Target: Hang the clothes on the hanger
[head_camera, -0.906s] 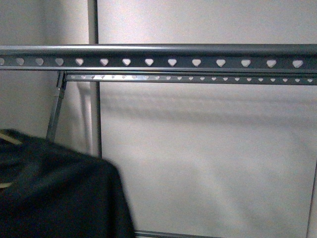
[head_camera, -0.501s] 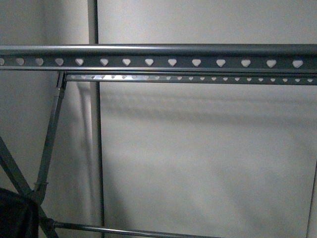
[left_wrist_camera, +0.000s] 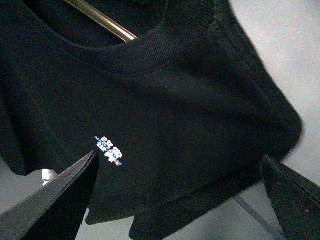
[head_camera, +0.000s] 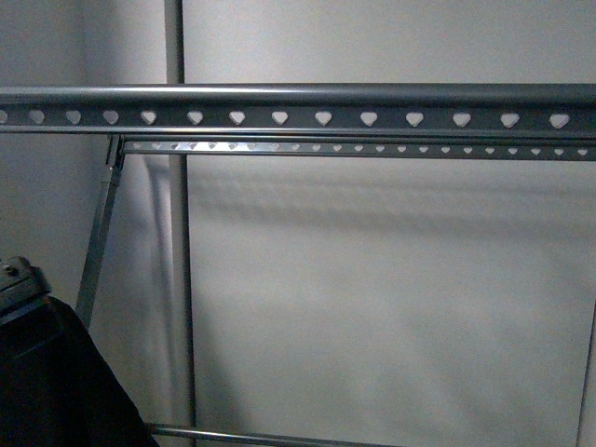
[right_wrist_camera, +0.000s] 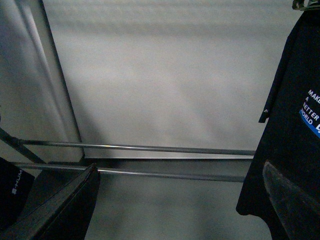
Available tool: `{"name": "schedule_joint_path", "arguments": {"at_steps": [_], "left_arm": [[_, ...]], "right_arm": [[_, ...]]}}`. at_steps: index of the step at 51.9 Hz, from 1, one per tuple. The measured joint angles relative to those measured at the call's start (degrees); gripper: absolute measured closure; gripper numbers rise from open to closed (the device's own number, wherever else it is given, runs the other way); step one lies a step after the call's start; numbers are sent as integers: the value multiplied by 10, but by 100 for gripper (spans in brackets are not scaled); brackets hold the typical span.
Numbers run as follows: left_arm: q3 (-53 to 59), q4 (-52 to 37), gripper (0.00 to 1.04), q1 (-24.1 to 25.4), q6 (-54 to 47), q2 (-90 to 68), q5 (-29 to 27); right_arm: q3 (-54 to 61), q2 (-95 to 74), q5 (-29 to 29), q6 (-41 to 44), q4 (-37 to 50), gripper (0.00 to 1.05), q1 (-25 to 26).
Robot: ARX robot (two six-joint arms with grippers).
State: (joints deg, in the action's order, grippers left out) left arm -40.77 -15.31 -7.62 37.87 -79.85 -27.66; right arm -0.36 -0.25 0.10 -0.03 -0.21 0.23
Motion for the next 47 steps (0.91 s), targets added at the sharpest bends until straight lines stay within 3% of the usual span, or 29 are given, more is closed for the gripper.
{"name": "schedule_joint_path", "arguments": {"at_steps": [10,24,35,42,47], "left_arm": [[-117,-23,7,0,9,-103,-50],[-191,-1,7,0,5,-153,-58],[-217,31,41,6,10,-197,-58],[-218,42,70,8,12,-212,-68],[-214,42,83,9,17,-213,-66]], "right_arm": [[0,0,0,0,0,7,0],[0,0,0,0,0,7,0],[0,0,0,0,0,7,0],[0,0,0,0,0,7,0],[0,0,0,0,0,7,0]]}}
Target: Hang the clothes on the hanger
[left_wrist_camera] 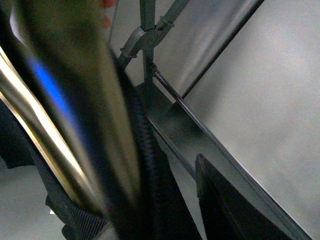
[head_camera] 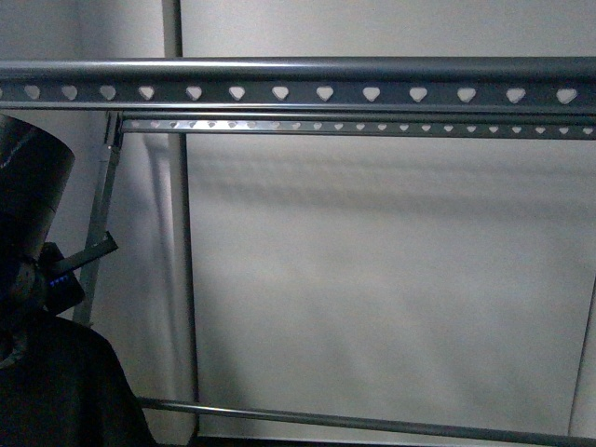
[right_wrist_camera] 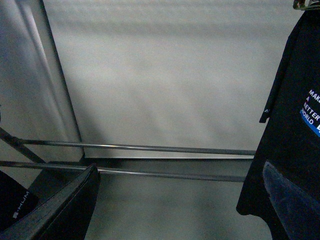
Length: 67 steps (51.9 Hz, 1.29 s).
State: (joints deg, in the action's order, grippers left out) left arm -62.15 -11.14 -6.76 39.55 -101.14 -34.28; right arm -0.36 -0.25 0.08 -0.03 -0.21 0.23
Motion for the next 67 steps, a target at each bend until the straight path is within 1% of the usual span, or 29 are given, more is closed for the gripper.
{"name": "schedule_joint_path", "arguments": {"at_steps": [6,12,17,21,23,24,25,26,27,30,31,34,35,36,38,41,42,44,45,47,49,50,51,55,56,57,59,62,67], "left_arm": [[14,-4,101,0,-5,5,19],[65,-26,101,-9,-41,46,64],[130,-43,101,-23,-92,132,140],[184,-20,101,-28,-168,220,234],[202,19,101,-27,-217,267,296],[209,36,101,-26,-233,286,315],[218,61,101,-20,-266,314,365],[223,76,101,-15,-285,332,388],[228,100,101,-8,-317,357,431],[227,148,101,11,-381,394,510],[226,157,101,16,-387,400,525],[213,197,101,40,-450,419,585],[202,216,101,50,-487,420,621],[196,227,101,55,-494,420,637],[173,254,101,78,-569,414,706],[146,278,101,100,-648,398,766],[131,300,101,109,-685,388,788],[79,382,101,130,-787,351,849],[73,392,101,132,-800,346,855],[27,464,101,140,-895,310,874],[-23,530,101,140,-996,268,864],[-33,536,101,138,-1019,258,860],[-50,539,101,135,-1074,240,850],[-85,535,101,121,-1158,200,831],[-100,523,101,113,-1196,182,825],[-105,516,101,109,-1202,175,822],[-129,486,101,88,-1255,143,811],[-152,443,101,58,-1280,117,805],[-176,411,101,26,-1297,98,802]], "right_arm": [[0,0,0,0,0,7,0],[0,0,0,0,0,7,0],[0,0,0,0,0,7,0],[0,0,0,0,0,7,0],[0,0,0,0,0,7,0],[0,0,0,0,0,7,0],[0,0,0,0,0,7,0],[0,0,0,0,0,7,0],[0,0,0,0,0,7,0],[0,0,0,0,0,7,0],[0,0,0,0,0,7,0],[0,0,0,0,0,7,0],[0,0,0,0,0,7,0],[0,0,0,0,0,7,0],[0,0,0,0,0,7,0],[0,0,0,0,0,7,0],[0,0,0,0,0,7,0],[0,0,0,0,0,7,0],[0,0,0,0,0,7,0],[0,0,0,0,0,7,0],[0,0,0,0,0,7,0],[0,0,0,0,0,7,0],[0,0,0,0,0,7,0],[0,0,0,0,0,7,0],[0,0,0,0,0,7,0],[0,0,1,0,0,7,0],[0,0,0,0,0,7,0],[0,0,0,0,0,7,0],[0,0,0,0,0,7,0]]}}
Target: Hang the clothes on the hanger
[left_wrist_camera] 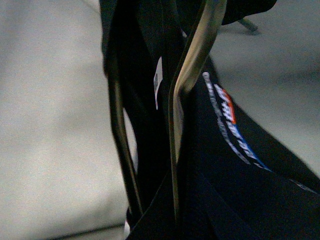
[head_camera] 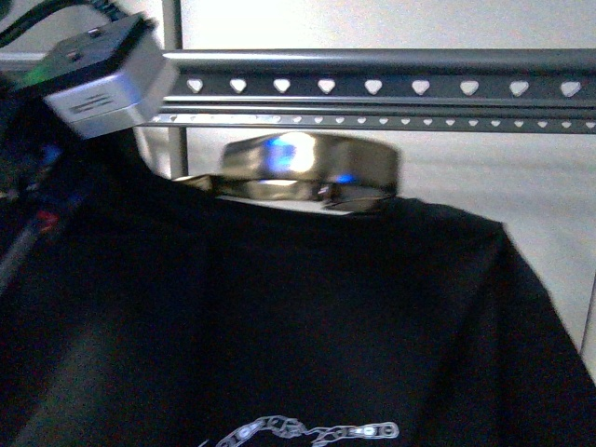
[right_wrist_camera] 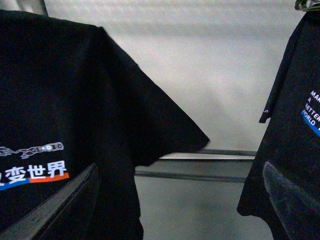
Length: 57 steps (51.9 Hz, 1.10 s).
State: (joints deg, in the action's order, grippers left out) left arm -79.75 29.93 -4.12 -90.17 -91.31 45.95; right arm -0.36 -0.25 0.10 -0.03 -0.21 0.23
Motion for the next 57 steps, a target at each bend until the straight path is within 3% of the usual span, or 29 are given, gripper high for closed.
{"name": "schedule_joint_path", "arguments": {"at_steps": [8,29,31,33,34,36,37,39,43,49,53,57], "left_arm": [[-16,-139,101,-69,12,-17,-35],[-16,-150,101,-70,23,-19,-37],[-16,-150,101,-70,23,-19,-37],[-16,-150,101,-70,23,-20,-38],[-16,-150,101,-70,23,-20,-38],[-16,-150,101,-72,23,-20,-39],[-16,-150,101,-72,23,-20,-39],[-16,-150,101,-74,23,-20,-38],[-16,-150,101,-75,23,-20,-38],[-16,-150,101,-70,23,-20,-40],[-16,-150,101,-68,24,-20,-44],[-16,-150,101,-69,24,-21,-45]], "right_arm": [[0,0,0,0,0,7,0],[0,0,0,0,0,7,0],[-1,-12,54,10,9,7,14],[-9,-58,183,50,46,7,64],[-13,-73,211,59,56,7,76],[-39,-147,326,111,107,7,129],[-47,-166,337,117,120,7,140],[-84,-240,425,182,162,7,175],[-154,-343,496,272,181,7,184],[-257,-470,496,418,155,7,157],[-362,-581,466,578,62,7,117],[-433,-654,429,685,30,7,80]]}}
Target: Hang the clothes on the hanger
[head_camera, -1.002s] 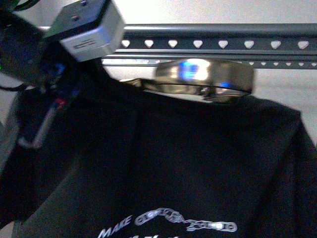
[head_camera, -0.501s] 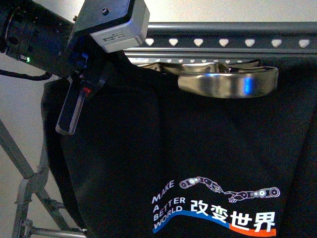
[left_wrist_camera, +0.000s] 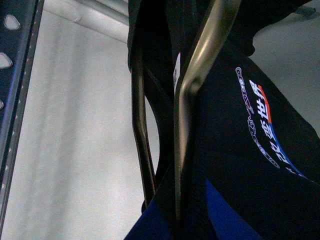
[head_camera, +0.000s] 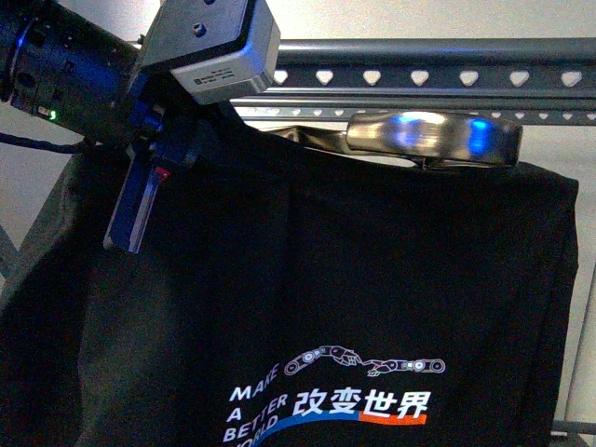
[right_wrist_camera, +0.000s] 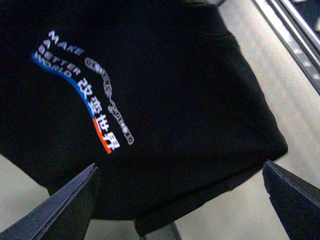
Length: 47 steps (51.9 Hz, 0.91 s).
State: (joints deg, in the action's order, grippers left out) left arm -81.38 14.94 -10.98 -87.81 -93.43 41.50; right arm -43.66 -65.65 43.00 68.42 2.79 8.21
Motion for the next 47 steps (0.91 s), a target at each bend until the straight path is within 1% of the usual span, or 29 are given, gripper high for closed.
{"name": "schedule_joint_path", "arguments": {"at_steps": [4,9,20,22,31,35,43,47], "left_arm": [[0,0,101,-2,0,0,1],[0,0,101,-2,2,0,2],[0,0,101,-1,3,0,2],[0,0,101,-1,3,0,3],[0,0,101,-2,4,0,5],[0,0,101,-2,4,0,5],[0,0,101,-2,4,0,4],[0,0,101,-2,4,0,4]], "right_arm": [[-57,-54,-39,56,1,7,-31],[-119,-108,-71,78,-3,7,-61],[-200,-176,-109,77,-14,7,-72],[-211,-186,-113,72,-15,10,-72],[-260,-234,-139,54,-33,34,-73],[-264,-243,-141,50,-37,43,-74],[-262,-252,-141,37,-33,64,-80],[-257,-252,-140,35,-33,76,-82]]}}
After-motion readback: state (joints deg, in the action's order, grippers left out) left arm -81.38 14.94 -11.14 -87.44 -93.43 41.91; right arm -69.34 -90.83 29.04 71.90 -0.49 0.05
